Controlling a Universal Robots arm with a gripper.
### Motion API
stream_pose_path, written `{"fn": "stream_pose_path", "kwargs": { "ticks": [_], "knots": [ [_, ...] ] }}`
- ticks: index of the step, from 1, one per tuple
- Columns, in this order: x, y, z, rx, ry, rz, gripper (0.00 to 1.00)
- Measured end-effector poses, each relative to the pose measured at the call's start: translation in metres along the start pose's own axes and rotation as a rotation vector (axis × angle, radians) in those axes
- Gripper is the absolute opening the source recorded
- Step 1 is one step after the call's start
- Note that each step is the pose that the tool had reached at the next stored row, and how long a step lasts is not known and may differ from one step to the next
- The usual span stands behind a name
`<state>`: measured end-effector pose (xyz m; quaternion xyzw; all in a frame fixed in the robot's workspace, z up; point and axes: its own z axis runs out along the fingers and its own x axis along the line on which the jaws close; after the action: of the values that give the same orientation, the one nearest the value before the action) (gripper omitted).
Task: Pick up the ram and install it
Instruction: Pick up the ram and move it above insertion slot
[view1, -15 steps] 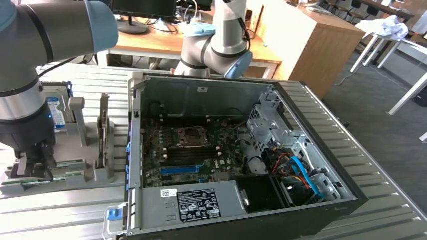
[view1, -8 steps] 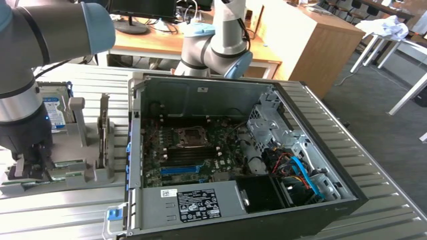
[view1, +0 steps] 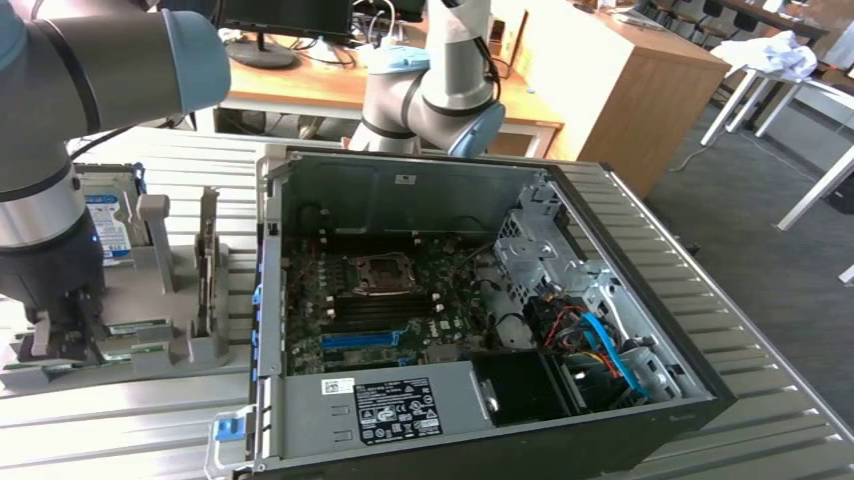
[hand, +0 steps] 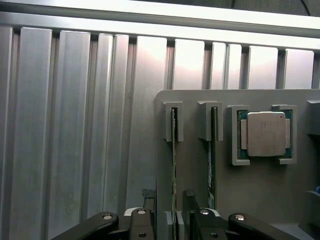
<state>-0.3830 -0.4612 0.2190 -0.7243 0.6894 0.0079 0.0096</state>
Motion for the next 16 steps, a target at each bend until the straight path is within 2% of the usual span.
{"fn": "stream_pose_path", "kwargs": {
  "ticks": [16],
  "knots": [
    [-0.0008, 0.0004, 0.0085, -0.0001, 0.0001, 0.000, 0.36]
  ]
}}
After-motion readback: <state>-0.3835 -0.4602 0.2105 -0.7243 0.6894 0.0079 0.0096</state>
